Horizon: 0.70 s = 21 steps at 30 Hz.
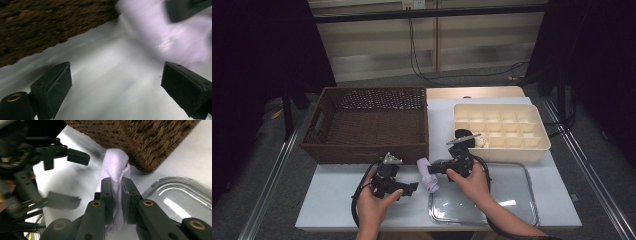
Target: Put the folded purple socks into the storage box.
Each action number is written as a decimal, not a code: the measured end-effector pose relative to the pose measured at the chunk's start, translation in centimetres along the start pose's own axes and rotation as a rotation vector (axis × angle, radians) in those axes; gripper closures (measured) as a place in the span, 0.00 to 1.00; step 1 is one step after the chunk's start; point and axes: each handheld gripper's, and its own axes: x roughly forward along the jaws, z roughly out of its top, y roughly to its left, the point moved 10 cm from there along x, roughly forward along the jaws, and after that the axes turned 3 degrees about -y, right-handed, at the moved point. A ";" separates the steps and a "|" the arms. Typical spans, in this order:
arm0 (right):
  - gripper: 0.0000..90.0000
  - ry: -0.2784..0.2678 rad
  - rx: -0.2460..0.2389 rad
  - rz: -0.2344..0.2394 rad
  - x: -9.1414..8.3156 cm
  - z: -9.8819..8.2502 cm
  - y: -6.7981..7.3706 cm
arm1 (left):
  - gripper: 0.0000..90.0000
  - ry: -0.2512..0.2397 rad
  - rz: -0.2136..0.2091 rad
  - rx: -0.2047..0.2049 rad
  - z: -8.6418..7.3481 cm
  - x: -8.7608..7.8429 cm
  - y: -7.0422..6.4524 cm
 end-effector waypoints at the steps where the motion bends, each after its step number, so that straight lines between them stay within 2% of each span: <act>1: 0.91 0.002 -0.008 -0.002 -0.2 0.1 0.0 | 0.10 -0.003 -0.007 -0.001 0.0 0.1 0.0; 2: 0.91 0.003 -0.012 -0.001 -0.5 0.1 0.0 | 0.09 -0.012 -0.002 -0.008 0.0 0.3 0.2; 4: 0.91 0.015 -0.021 0.001 -1.1 0.2 -0.1 | 0.06 -0.021 0.023 0.004 0.0 0.5 0.5; 5: 0.91 0.022 -0.027 -0.001 -1.3 0.2 -0.1 | 0.05 -0.013 0.021 0.008 -0.1 0.5 0.7; 6: 0.91 0.025 -0.033 -0.005 -1.5 0.2 -0.2 | 0.05 -0.031 0.044 0.005 -0.1 0.7 1.0; 8: 0.91 0.033 -0.039 -0.009 -2.0 0.3 -0.4 | 0.03 -0.045 0.061 0.008 0.0 0.8 1.4; 11: 0.91 0.041 -0.048 -0.016 -2.7 0.4 -0.6 | 0.03 -0.059 0.062 -0.004 -0.1 1.0 1.7; 15: 0.91 0.045 -0.055 -0.019 -3.5 0.7 -0.7 | 0.03 -0.046 0.070 0.022 -0.5 1.1 2.0; 16: 0.91 0.047 -0.058 -0.022 -3.8 0.7 -0.8 | 0.03 -0.054 0.075 0.012 -0.5 1.2 2.0; 18: 0.91 0.057 -0.066 -0.031 -4.3 0.9 -1.0 | 0.02 -0.063 0.073 0.027 -0.6 1.2 2.2; 19: 0.91 0.059 -0.069 -0.036 -4.6 1.1 -1.1 | 0.02 -0.070 0.099 0.040 -0.5 1.1 2.4; 21: 0.91 0.063 -0.071 -0.037 -4.8 1.2 -1.2 | 0.02 -0.070 0.093 0.044 -0.6 1.1 2.4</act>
